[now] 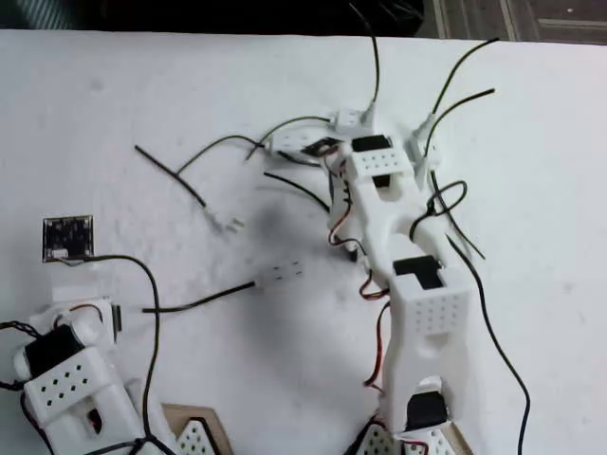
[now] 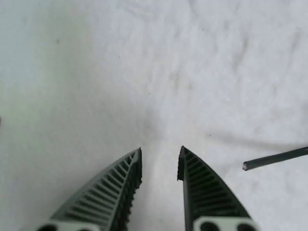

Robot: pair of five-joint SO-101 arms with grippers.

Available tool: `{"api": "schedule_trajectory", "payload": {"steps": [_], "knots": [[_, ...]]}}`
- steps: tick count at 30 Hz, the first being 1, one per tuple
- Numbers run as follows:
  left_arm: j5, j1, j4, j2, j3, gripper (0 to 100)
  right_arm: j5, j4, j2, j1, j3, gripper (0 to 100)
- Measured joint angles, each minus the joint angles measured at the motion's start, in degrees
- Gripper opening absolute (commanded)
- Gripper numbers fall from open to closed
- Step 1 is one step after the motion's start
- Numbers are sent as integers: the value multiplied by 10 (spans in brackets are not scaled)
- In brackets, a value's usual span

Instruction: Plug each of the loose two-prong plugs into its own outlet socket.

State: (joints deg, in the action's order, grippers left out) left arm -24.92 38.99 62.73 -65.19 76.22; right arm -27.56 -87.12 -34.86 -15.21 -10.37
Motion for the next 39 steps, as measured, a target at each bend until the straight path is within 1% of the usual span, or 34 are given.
{"api": "schedule_trajectory", "payload": {"steps": [6,10,12,19,20,23,25,30,35,39], "knots": [[0,0,0,0,0,142,0,-31,-4,-5,-27,16],[0,0,0,0,0,142,-3,-90,-4,-16,-69,16],[0,0,0,0,0,142,-4,-98,-4,-18,-74,16],[0,0,0,0,0,142,-48,-103,72,-18,20,22],[0,0,0,0,0,142,-57,-101,84,-14,33,41],[0,0,0,0,0,142,-69,-80,107,9,56,152],[0,0,0,0,0,142,-71,-78,118,28,59,186],[0,0,0,0,0,142,-73,-98,159,37,71,124],[0,0,0,0,0,142,-73,-92,185,36,117,124],[0,0,0,0,0,142,-82,-62,186,36,164,123]]}}
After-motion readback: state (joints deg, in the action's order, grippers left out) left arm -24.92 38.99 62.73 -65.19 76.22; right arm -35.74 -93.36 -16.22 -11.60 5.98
